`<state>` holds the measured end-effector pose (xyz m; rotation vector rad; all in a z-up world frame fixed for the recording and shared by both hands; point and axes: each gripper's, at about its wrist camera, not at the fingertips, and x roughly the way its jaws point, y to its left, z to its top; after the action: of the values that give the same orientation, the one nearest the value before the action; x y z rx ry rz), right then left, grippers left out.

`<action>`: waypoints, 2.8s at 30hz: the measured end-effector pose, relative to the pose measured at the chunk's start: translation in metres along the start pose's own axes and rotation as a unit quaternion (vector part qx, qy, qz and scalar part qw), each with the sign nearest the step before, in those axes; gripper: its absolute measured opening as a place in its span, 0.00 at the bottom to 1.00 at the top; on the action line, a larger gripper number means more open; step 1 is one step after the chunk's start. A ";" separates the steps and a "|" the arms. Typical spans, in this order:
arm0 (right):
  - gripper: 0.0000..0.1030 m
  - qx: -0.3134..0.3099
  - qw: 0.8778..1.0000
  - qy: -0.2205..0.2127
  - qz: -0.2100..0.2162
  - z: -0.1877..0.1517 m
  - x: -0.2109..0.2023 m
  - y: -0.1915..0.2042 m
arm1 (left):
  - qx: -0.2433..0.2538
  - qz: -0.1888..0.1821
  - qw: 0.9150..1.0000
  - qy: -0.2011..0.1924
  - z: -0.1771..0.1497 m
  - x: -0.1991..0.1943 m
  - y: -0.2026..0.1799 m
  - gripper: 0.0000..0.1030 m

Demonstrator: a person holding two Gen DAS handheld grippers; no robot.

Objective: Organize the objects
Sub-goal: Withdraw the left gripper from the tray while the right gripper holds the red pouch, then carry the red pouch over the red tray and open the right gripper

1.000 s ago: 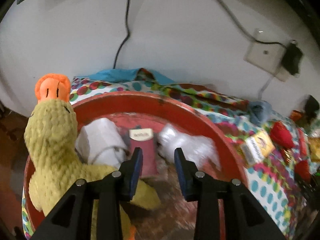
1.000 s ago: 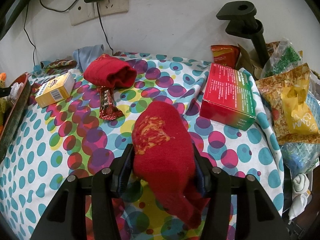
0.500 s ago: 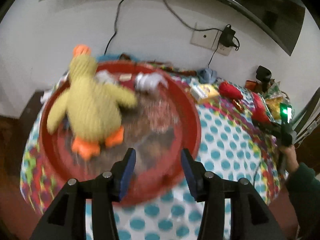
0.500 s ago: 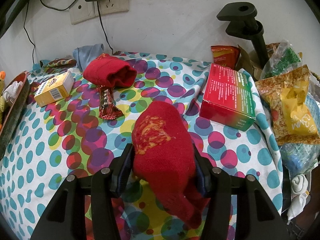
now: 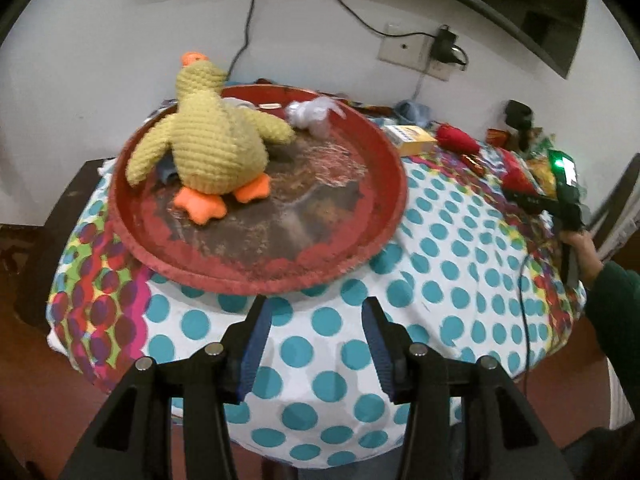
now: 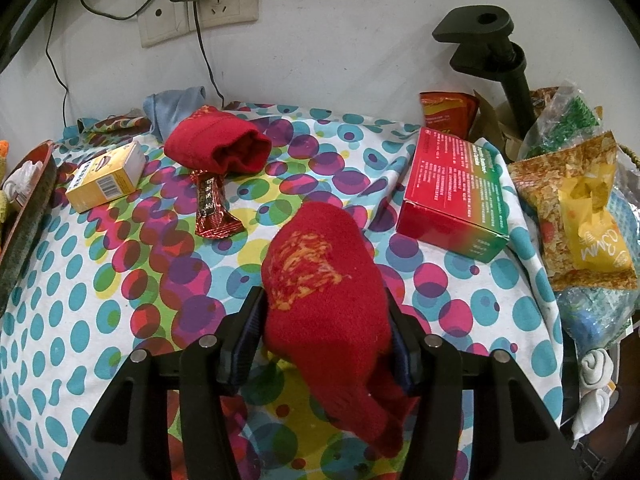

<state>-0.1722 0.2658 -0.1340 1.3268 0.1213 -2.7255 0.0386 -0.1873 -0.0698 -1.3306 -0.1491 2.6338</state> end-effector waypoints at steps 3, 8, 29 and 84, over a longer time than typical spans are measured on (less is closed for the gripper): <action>0.54 -0.002 1.000 0.000 -0.005 0.000 0.000 -0.001 | 0.005 -0.006 1.000 -0.016 -0.003 -0.003 -0.005 0.47; 0.59 0.007 1.000 0.003 -0.006 0.000 -0.002 -0.014 | 0.023 0.013 0.999 -0.031 -0.007 -0.005 -0.016 0.47; 0.56 0.000 1.000 0.001 -0.017 -0.003 -0.014 -0.031 | 0.008 -0.017 1.000 0.011 -0.018 0.029 -0.013 0.47; 0.42 -0.112 0.988 -0.025 0.104 0.047 -0.070 0.188 | -0.003 0.035 0.999 0.032 -0.021 0.038 0.000 0.47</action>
<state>-0.1411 0.0780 -0.0550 1.1404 0.2605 -2.4853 0.0336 -0.1793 -0.1117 -1.4446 -0.1033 2.6460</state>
